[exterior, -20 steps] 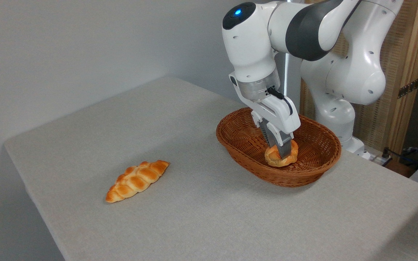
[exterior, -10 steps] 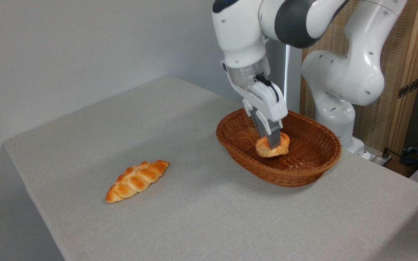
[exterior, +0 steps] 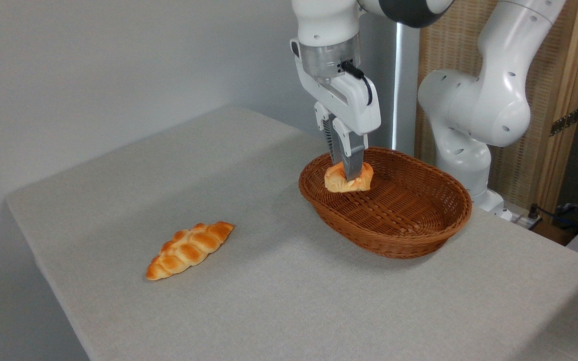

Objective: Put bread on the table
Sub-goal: 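Lift the bun out of the basket and carry it beside the braided roll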

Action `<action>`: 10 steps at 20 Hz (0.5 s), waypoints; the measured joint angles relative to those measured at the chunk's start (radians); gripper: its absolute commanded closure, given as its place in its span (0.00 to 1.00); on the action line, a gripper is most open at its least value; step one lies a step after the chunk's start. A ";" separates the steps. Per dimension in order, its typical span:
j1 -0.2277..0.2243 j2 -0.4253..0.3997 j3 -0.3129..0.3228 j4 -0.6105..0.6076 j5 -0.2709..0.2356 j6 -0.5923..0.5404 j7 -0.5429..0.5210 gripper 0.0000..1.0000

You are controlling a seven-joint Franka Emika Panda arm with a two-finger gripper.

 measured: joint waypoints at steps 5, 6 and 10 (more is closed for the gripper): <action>0.001 0.134 0.021 0.153 -0.051 0.016 0.000 0.68; 0.003 0.184 0.023 0.197 -0.063 0.031 -0.001 0.68; 0.037 0.406 0.042 0.364 -0.107 0.071 -0.002 0.67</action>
